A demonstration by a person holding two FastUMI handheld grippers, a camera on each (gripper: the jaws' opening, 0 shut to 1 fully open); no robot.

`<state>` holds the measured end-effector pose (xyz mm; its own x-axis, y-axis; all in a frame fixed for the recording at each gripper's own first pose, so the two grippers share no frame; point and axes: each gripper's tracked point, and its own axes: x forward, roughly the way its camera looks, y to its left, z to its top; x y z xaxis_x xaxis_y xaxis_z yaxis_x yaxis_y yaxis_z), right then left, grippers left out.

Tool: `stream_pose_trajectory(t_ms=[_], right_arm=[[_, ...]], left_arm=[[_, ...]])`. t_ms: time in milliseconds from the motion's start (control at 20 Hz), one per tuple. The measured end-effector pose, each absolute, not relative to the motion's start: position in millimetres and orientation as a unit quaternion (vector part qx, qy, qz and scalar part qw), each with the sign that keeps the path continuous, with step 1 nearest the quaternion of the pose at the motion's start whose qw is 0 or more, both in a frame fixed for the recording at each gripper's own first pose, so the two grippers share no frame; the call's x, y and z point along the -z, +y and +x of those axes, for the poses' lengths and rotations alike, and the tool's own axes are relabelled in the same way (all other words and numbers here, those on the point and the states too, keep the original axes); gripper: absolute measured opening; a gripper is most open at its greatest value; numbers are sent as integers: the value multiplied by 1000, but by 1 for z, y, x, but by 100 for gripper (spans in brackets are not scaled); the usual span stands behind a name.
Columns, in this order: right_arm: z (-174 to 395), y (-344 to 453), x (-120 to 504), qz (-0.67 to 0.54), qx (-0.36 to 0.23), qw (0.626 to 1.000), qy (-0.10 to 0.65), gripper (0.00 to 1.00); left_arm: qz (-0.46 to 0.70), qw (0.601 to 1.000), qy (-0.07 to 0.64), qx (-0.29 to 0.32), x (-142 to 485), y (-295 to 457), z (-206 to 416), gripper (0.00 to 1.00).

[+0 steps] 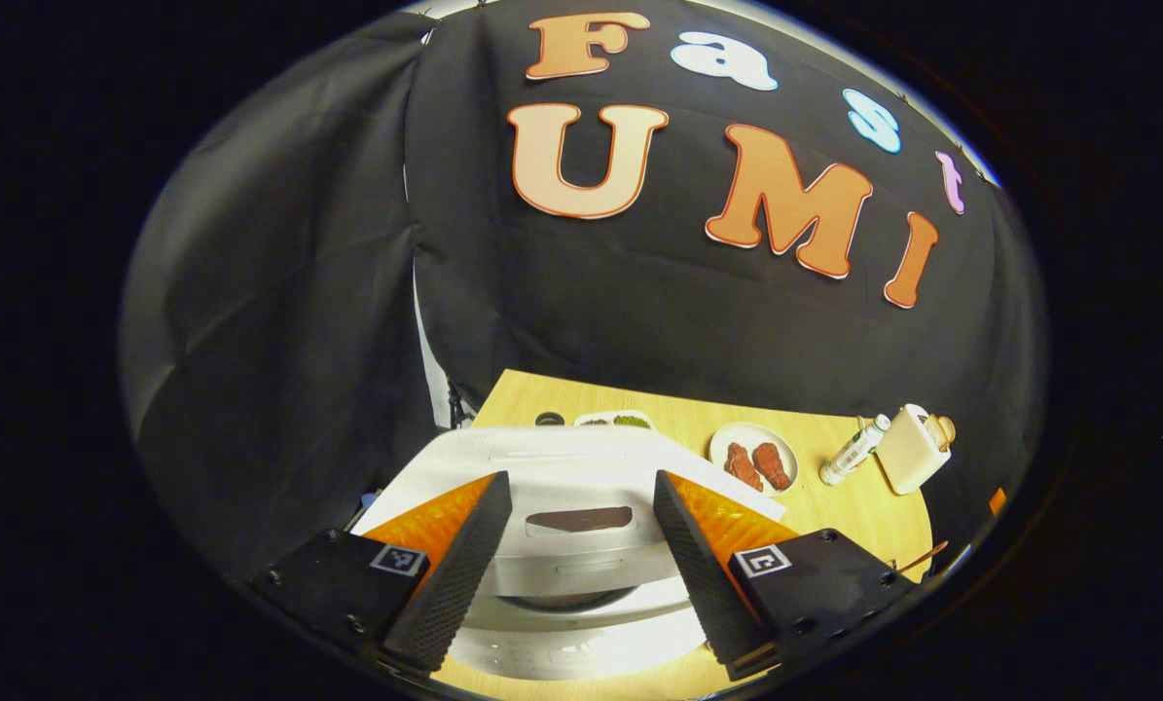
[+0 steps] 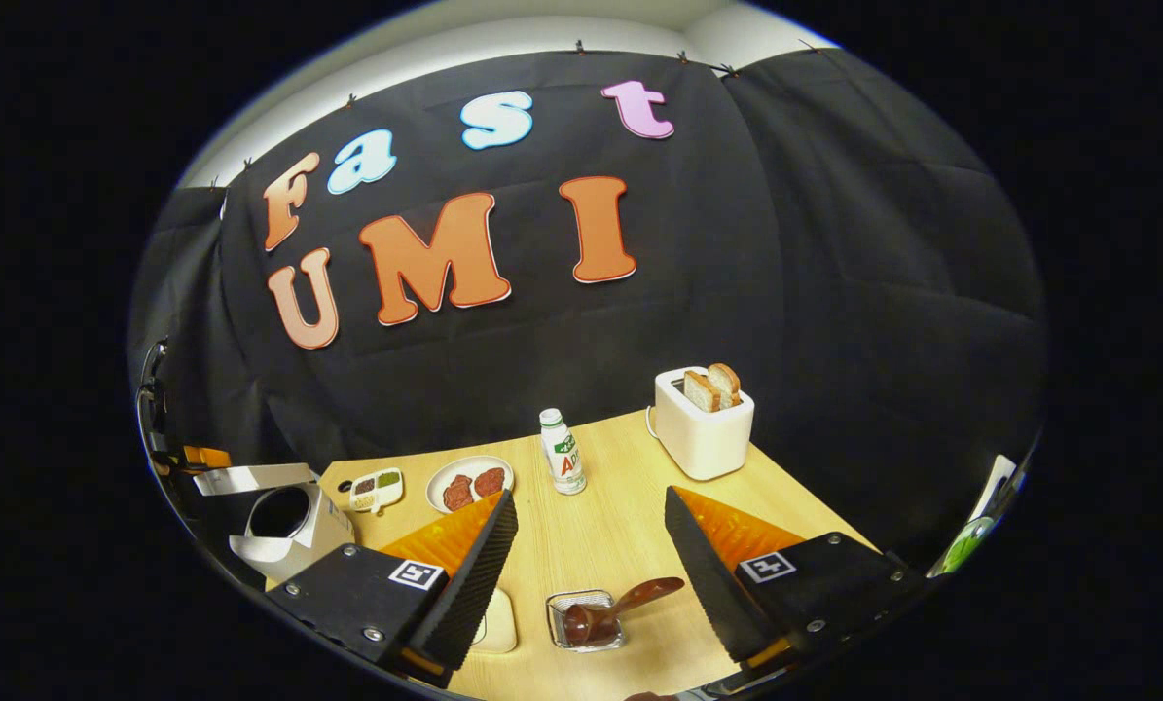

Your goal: Close the left gripper, press the button to open the rice cooker; take a wooden spoon from the chopstick holder with the right hand, scoop a spoonful of rice and pour it into the rice cooker, then put the wooden spoon back into the chopstick holder.

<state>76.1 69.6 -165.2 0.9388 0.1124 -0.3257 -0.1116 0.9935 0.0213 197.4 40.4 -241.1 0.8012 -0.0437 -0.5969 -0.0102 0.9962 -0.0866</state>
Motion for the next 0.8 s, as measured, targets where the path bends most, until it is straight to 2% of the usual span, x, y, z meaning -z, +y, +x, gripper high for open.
stream_pose_trajectory(t_ms=[800], right_arm=[[64, 64, 179, 2, -84, 978, 191, 95]], left_arm=[[-10, 922, 386, 4, 336, 31, 136, 100]])
